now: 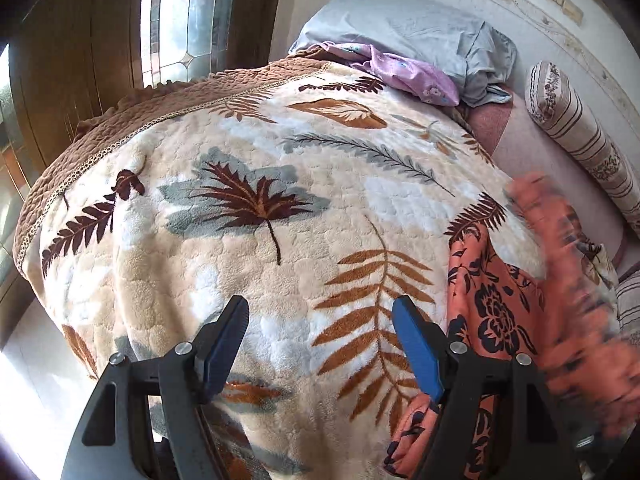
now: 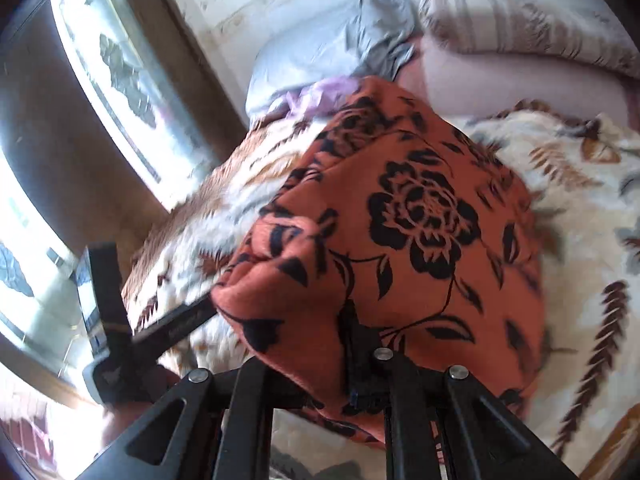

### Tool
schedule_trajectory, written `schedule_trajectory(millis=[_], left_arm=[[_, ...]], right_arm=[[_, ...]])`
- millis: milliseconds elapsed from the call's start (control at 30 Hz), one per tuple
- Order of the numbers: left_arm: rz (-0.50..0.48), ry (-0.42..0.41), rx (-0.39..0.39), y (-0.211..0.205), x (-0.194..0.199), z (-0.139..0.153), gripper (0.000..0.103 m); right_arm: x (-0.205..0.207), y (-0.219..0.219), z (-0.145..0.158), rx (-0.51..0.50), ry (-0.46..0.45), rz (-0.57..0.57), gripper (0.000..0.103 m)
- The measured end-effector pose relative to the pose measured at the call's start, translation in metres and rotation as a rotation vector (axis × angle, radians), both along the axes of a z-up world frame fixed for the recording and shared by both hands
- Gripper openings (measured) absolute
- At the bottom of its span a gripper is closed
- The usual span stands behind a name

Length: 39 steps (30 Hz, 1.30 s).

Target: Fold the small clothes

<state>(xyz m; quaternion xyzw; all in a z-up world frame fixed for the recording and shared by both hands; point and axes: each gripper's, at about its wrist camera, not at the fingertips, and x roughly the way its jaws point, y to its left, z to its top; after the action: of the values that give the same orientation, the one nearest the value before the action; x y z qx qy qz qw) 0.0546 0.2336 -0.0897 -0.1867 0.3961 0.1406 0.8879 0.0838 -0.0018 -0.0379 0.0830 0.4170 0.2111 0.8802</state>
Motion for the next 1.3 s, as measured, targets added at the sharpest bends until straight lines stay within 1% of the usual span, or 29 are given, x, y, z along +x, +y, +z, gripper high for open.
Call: schedule_trajectory(millis=[67, 100, 133, 167, 200, 233, 267, 333, 400, 433, 500, 533, 567, 633, 700, 800, 867, 900, 933, 967, 1000, 1033, 1100, 1167, 1300], left_arm=[[-0.013, -0.034, 0.009, 0.0, -0.005, 0.004, 0.074], [-0.027, -0.042, -0.003, 0.0, -0.007, 0.006, 0.074], [-0.043, -0.05, -0.017, 0.0, -0.008, 0.006, 0.074], [-0.051, -0.058, -0.027, 0.0, -0.009, 0.008, 0.074], [-0.061, -0.068, -0.042, 0.0, -0.01, 0.009, 0.074], [-0.08, -0.082, -0.068, 0.0, -0.01, 0.011, 0.074], [-0.106, -0.093, -0.1, -0.002, -0.009, 0.012, 0.074], [-0.162, -0.085, -0.148, -0.007, -0.005, 0.012, 0.074], [-0.226, -0.065, -0.203, -0.014, 0.002, 0.01, 0.074], [-0.249, -0.05, -0.234, -0.016, 0.008, 0.009, 0.074], [-0.292, -0.02, -0.265, -0.019, 0.022, 0.01, 0.075], [-0.326, -0.002, -0.297, -0.019, 0.034, 0.009, 0.075], [-0.347, 0.032, -0.316, -0.02, 0.046, 0.007, 0.075], [-0.364, 0.1, -0.322, -0.021, 0.07, 0.001, 0.075], [-0.391, 0.171, -0.344, -0.025, 0.091, -0.01, 0.075], [-0.395, 0.246, -0.374, -0.027, 0.113, -0.026, 0.075], [-0.381, 0.273, -0.384, -0.028, 0.122, -0.033, 0.075], [-0.378, 0.275, -0.395, -0.029, 0.125, -0.035, 0.067], [-0.383, 0.275, -0.401, -0.03, 0.127, -0.035, 0.049], [-0.405, 0.276, -0.408, -0.033, 0.131, -0.034, 0.043], [-0.423, 0.27, -0.396, -0.037, 0.133, -0.031, 0.031], [-0.439, 0.261, -0.362, -0.041, 0.134, -0.025, 0.019], [-0.482, 0.234, -0.286, -0.053, 0.135, -0.011, 0.014], [-0.539, 0.191, -0.223, -0.065, 0.134, 0.005, 0.013], [-0.644, 0.115, -0.186, -0.082, 0.134, 0.031, 0.012]], right_arm=[[0.018, 0.022, -0.059, -0.036, 0.202, 0.054, 0.021], [0.018, 0.024, -0.071, -0.015, 0.207, 0.054, 0.021], [0.012, 0.025, -0.065, -0.016, 0.149, 0.05, 0.027], [0.008, 0.026, -0.058, -0.019, 0.118, 0.066, 0.044], [0.006, 0.025, -0.052, -0.003, 0.114, 0.088, 0.058], [0.004, 0.023, -0.048, 0.021, 0.118, 0.105, 0.078], [0.003, 0.02, -0.044, 0.036, 0.107, 0.109, 0.079], [-0.002, 0.013, -0.039, 0.046, 0.081, 0.092, 0.079], [-0.008, -0.002, -0.037, 0.119, 0.084, 0.077, 0.079], [-0.013, -0.012, -0.035, 0.149, 0.08, 0.062, 0.079], [-0.022, -0.028, -0.031, 0.166, 0.058, 0.033, 0.079], [-0.025, -0.037, -0.03, 0.174, 0.049, 0.02, 0.079], [-0.028, -0.045, -0.028, 0.187, 0.041, 0.006, 0.079], [-0.034, -0.058, -0.028, 0.206, 0.037, -0.016, 0.079], [-0.031, -0.067, -0.034, 0.224, 0.054, -0.032, 0.079], [-0.027, -0.077, -0.041, 0.25, 0.071, -0.041, 0.079], [-0.028, -0.079, -0.045, 0.264, 0.071, -0.038, 0.079], [-0.027, -0.079, -0.045, 0.267, 0.07, -0.035, 0.079], [-0.027, -0.079, -0.046, 0.268, 0.07, -0.032, 0.079], [-0.026, -0.08, -0.047, 0.272, 0.072, -0.029, 0.079], [-0.026, -0.081, -0.048, 0.276, 0.074, -0.024, 0.079], [-0.026, -0.082, -0.048, 0.278, 0.078, -0.02, 0.079], [-0.025, -0.084, -0.052, 0.281, 0.085, -0.015, 0.079], [-0.025, -0.085, -0.057, 0.284, 0.091, -0.014, 0.079], [-0.025, -0.086, -0.064, 0.295, 0.094, -0.02, 0.079]])
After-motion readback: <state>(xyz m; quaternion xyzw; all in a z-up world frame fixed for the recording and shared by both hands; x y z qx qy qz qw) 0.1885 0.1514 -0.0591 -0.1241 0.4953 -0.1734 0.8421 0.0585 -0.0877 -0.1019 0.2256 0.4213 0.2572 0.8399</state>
